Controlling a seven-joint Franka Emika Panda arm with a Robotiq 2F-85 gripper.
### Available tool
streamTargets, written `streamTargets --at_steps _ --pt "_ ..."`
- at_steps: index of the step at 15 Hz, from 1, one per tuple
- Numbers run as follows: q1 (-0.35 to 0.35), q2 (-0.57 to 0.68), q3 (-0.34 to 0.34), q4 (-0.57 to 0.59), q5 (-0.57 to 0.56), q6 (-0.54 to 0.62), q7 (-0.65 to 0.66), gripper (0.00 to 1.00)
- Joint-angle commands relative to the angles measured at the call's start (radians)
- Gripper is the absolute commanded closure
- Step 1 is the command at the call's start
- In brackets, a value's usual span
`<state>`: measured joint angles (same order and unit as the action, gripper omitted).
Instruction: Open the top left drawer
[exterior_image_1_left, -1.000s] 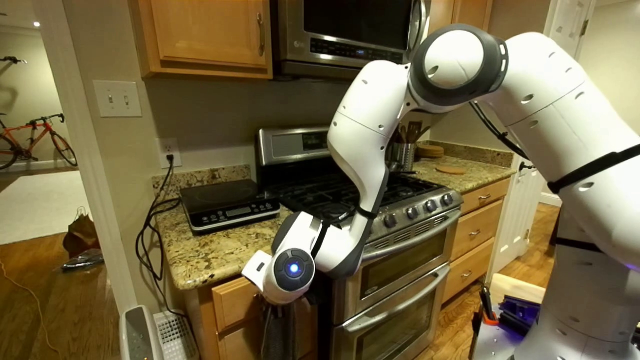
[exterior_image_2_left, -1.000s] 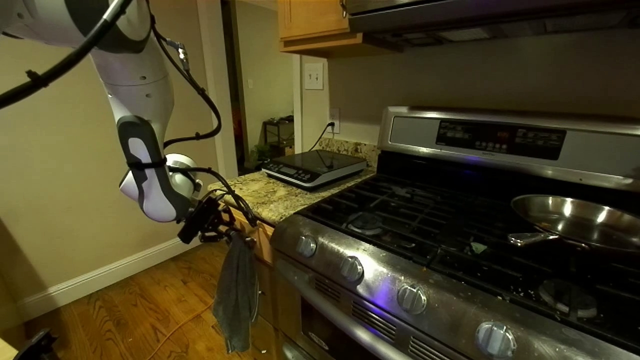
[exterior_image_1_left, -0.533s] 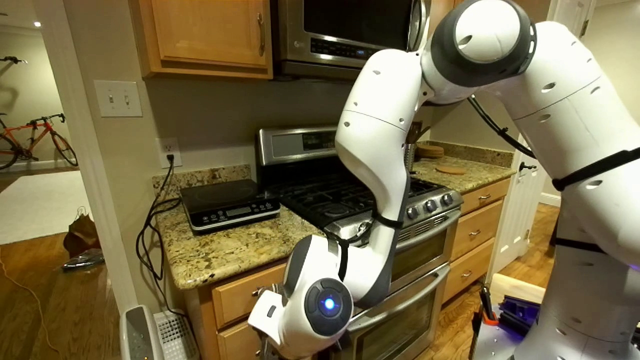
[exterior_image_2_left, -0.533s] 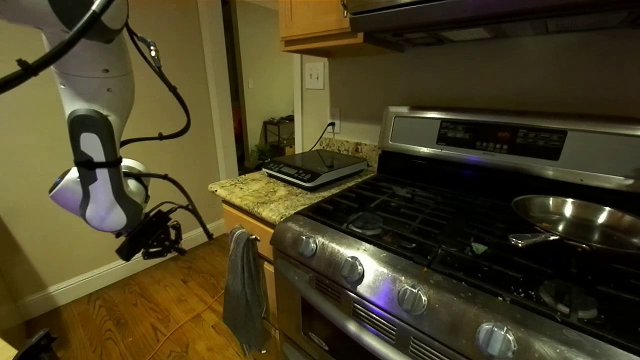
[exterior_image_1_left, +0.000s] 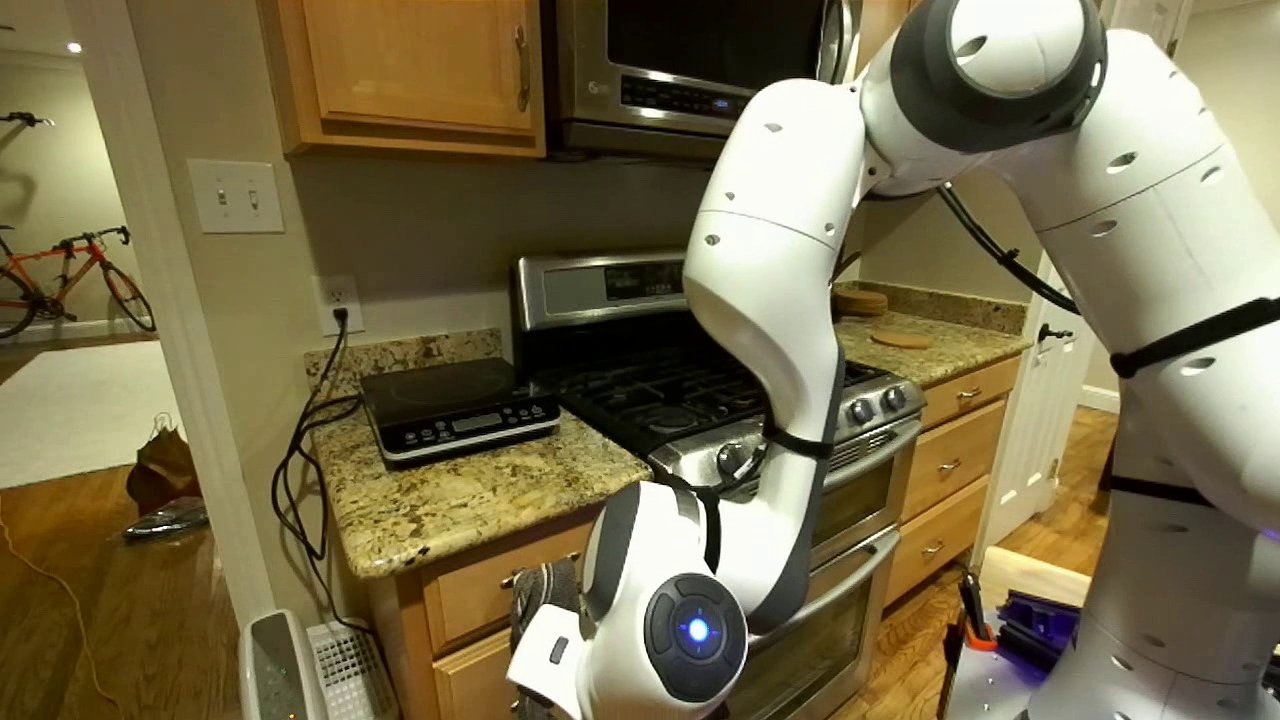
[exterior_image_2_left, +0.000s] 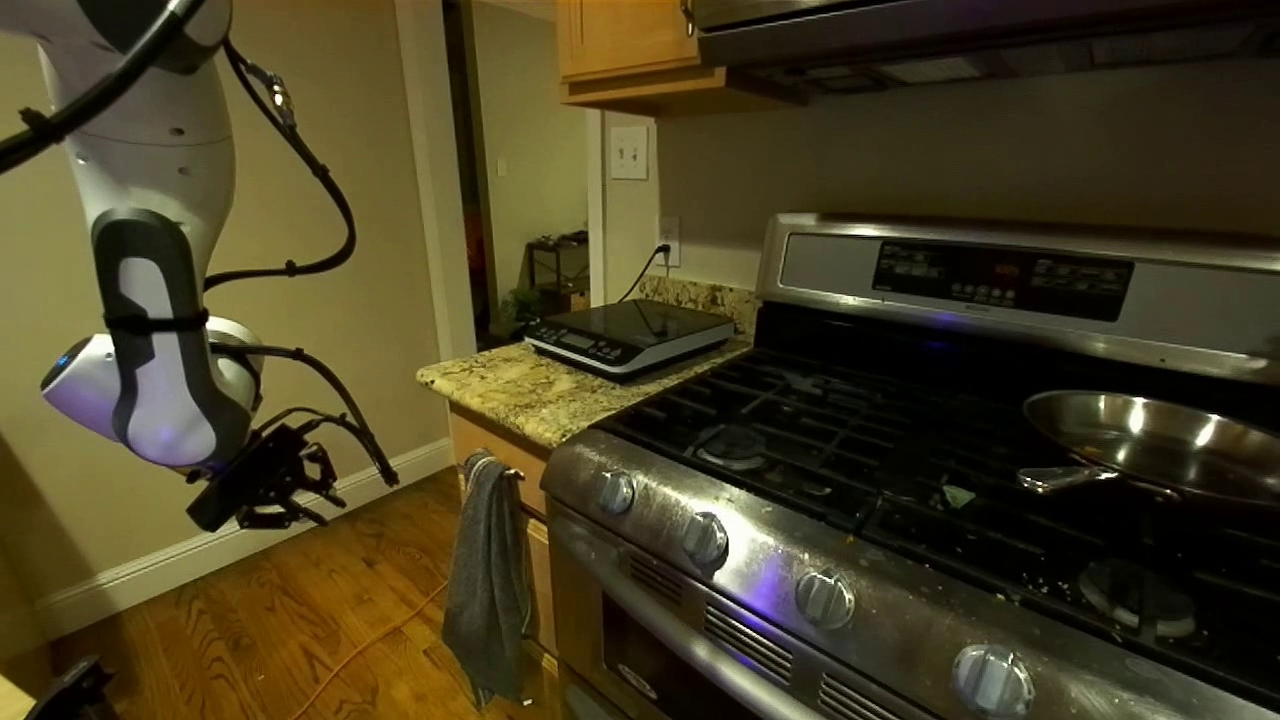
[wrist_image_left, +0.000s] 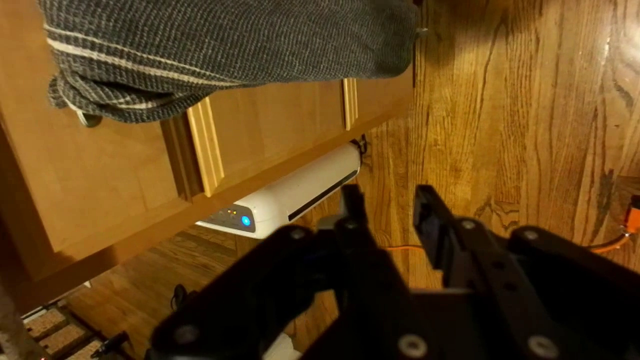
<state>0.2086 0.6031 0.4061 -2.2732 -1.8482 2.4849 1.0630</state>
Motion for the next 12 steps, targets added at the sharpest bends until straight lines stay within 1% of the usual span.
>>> streamTargets --at_steps 1,6,8,12 --pt "-0.021 -0.091 -0.037 -0.042 -0.010 0.008 -0.008 0.37" --pt "-0.059 -0.098 -0.110 0.001 -0.048 0.019 -0.043 0.05" --pt "-0.074 -0.081 -0.135 0.031 -0.075 0.024 -0.059 0.00" --pt "-0.100 -0.042 -0.165 0.093 -0.112 0.030 -0.073 0.00"
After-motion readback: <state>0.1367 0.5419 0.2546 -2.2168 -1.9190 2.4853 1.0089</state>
